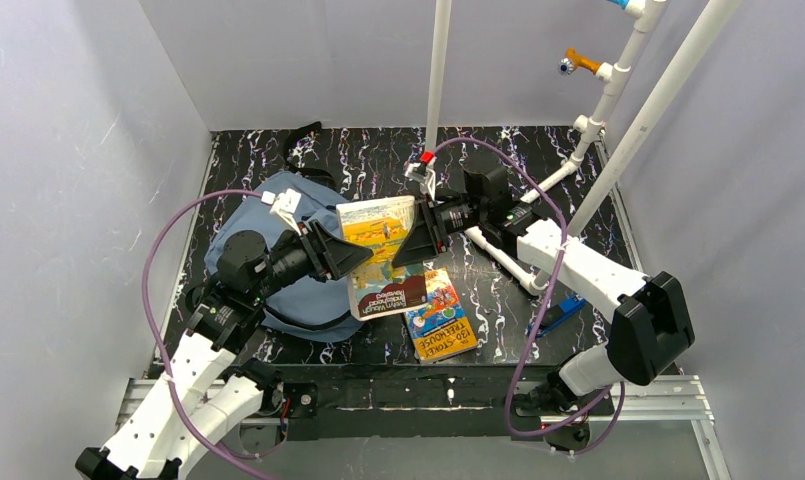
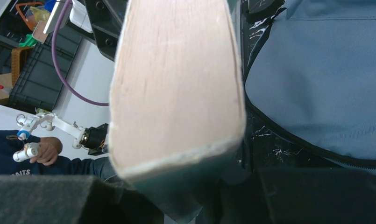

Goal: Pack the student bag
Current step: Pick up the book from the center of the board.

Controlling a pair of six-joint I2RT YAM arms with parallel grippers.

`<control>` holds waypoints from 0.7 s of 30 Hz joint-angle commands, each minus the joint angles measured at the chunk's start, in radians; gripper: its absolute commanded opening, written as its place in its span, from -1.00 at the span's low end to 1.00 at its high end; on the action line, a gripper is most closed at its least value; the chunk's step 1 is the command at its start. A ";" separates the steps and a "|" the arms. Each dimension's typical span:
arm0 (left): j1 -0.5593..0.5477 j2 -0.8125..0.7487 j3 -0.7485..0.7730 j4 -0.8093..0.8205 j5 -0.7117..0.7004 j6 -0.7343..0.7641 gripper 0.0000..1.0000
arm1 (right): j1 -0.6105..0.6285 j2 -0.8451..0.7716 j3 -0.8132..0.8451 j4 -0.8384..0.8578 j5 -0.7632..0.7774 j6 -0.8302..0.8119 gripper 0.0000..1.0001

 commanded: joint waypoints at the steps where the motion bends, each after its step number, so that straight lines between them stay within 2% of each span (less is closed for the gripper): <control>1: 0.007 -0.028 0.071 -0.070 -0.048 0.039 0.26 | -0.004 -0.018 0.063 0.007 -0.029 -0.009 -0.97; 5: 0.007 -0.035 0.039 -0.039 -0.014 -0.037 0.68 | -0.004 -0.028 0.045 0.144 -0.032 0.111 -0.97; 8: 0.006 -0.030 0.016 -0.075 -0.009 -0.084 0.96 | -0.008 -0.041 0.051 0.225 0.034 0.194 -0.97; 12: 0.007 -0.048 -0.017 -0.089 -0.021 -0.128 0.96 | -0.009 -0.023 0.061 0.425 0.073 0.377 -0.97; 16: 0.008 -0.056 -0.086 0.088 0.056 -0.290 0.97 | -0.014 0.010 0.054 0.667 0.065 0.581 -0.97; 18: 0.008 -0.061 -0.108 0.126 0.087 -0.334 0.96 | -0.021 0.022 0.062 0.714 0.066 0.630 -0.97; 21: 0.008 -0.085 -0.103 0.107 0.112 -0.323 0.96 | -0.037 0.032 0.076 0.713 0.071 0.635 -0.97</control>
